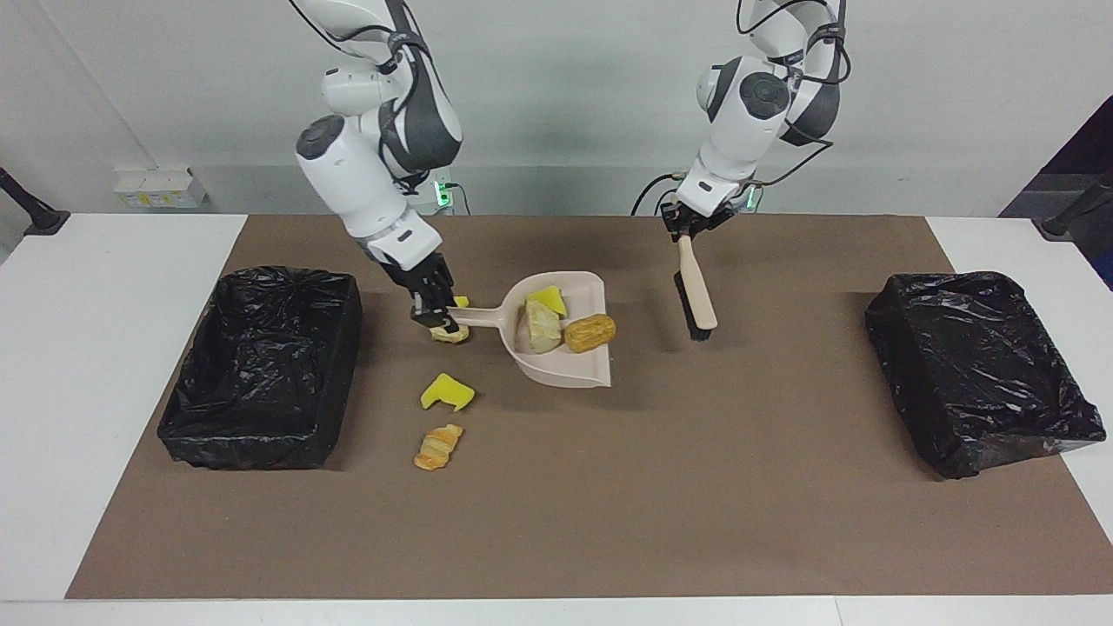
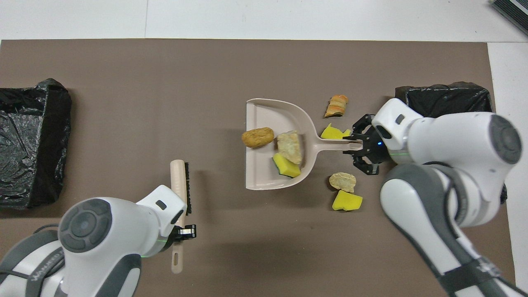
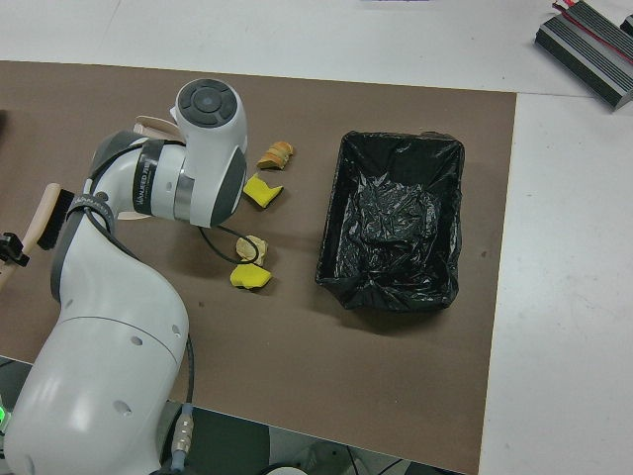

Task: Sweep and dump trash in bin
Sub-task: 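Lift the dustpan with the right gripper while the left gripper releases the brush, then tip the dustpan over the black bin with the right gripper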

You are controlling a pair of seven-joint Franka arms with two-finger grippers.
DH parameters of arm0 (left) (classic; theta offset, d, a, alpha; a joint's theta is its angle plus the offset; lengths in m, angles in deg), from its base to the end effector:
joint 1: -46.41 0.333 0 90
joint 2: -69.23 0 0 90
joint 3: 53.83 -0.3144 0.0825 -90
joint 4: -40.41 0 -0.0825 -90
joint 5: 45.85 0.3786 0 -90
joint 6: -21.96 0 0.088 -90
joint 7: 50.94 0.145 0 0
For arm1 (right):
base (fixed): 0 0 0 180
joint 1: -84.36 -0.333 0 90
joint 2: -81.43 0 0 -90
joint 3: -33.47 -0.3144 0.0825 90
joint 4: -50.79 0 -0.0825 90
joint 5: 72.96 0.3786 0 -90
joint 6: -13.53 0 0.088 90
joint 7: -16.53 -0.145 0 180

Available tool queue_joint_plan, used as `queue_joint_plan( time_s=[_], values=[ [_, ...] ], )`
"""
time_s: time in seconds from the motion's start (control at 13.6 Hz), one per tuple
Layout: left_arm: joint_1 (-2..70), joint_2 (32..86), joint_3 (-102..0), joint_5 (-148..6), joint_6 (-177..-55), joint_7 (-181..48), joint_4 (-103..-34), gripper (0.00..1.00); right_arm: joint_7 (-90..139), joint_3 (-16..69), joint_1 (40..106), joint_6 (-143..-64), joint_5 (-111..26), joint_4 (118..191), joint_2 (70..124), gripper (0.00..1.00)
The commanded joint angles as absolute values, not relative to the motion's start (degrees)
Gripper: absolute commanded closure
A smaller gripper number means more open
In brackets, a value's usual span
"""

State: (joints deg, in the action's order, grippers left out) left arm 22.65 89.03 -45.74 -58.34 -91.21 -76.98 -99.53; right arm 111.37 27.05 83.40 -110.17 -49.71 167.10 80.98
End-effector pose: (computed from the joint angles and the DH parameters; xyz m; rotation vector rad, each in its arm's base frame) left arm 0.3386 -0.2343 0.3830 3.0590 0.0125 -0.2724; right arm 0.5579 0.1009 0.4307 -2.0684 -2.0875 -0.5056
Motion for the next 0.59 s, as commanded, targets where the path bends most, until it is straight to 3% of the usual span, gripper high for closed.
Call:
queue_joint_plan(
  time_s=[0.0, 0.29, 0.51],
  values=[
    [16.29, 90.68, -45.23, -57.80, -98.06, -82.64, -105.91, 1.00, 120.38, 26.79, 94.07, -98.48, -47.91, 158.30, 81.86, 1.00],
    [7.75, 90.76, -45.05, -57.80, -106.09, -94.17, -110.59, 1.00, 132.44, 27.40, 108.06, -93.26, -50.10, 154.94, 83.10, 1.00],
    [6.42, 90.33, -45.13, -57.80, -108.99, -95.33, -112.08, 1.00, 138.51, 27.93, 114.49, -94.13, -56.42, 153.62, 83.19, 1.00]
  ],
)
